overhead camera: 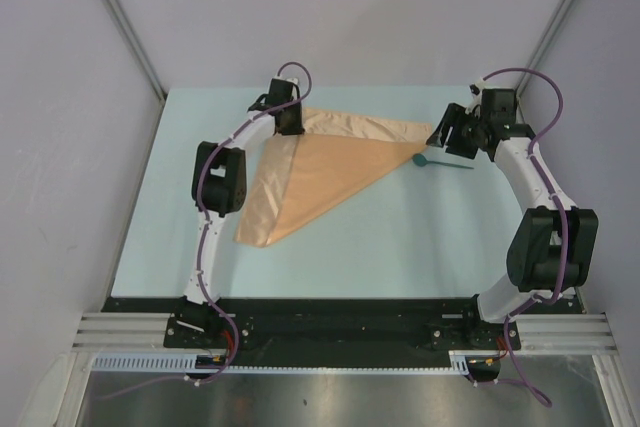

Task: Fold the napkin, place the utensils inside, and roll it up
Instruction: Fold the napkin

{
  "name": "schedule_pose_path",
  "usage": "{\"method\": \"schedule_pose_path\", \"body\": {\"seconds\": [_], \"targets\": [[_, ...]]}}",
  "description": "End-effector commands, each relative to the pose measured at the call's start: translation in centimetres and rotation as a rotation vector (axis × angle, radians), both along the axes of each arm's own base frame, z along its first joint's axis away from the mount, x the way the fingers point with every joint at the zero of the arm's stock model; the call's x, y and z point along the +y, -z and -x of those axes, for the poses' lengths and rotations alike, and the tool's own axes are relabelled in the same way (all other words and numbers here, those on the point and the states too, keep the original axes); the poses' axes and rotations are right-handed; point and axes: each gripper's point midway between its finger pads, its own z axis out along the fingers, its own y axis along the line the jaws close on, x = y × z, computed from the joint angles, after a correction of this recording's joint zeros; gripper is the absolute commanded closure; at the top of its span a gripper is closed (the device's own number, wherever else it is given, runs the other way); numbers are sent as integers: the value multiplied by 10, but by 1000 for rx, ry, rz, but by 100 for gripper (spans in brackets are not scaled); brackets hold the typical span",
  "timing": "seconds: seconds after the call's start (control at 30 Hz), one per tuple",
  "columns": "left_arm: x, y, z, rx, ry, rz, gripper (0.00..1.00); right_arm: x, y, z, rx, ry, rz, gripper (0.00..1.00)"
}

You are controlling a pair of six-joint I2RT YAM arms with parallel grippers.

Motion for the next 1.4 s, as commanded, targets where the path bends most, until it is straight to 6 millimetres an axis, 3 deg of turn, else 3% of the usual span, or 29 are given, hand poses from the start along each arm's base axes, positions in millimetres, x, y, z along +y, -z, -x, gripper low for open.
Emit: {"method": "schedule_pose_path", "body": {"seconds": [0.0,0.07,0.2,0.27,0.5,0.6,0.67,0.8,1.37], "targets": [[8,31,31,135,-35,-67,80,0,-18,6,-46,-5,14,35],[6,30,31,135,-28,-66,83,1,-18,7,-47,-5,12,35],[-5,28,31,128,34,-45,100,0,-17,8,-45,-4,13,35],[-9,24,28,106,50,-36,100,0,-18,9,-47,-1,14,35],[-5,-36,8,-76,29,3,100,-5,-19,14,-47,6,29,35],[2,-51,-5,-114,15,19,100,-6,-20,15,-46,9,29,35],[8,-45,-11,-102,9,23,100,-6,-20,15,-49,8,32,35],[22,-53,-26,-128,-5,66,100,-8,-16,17,-35,14,39,35],[33,-60,-70,-220,-27,195,100,-4,-5,12,-8,18,42,35]]}}
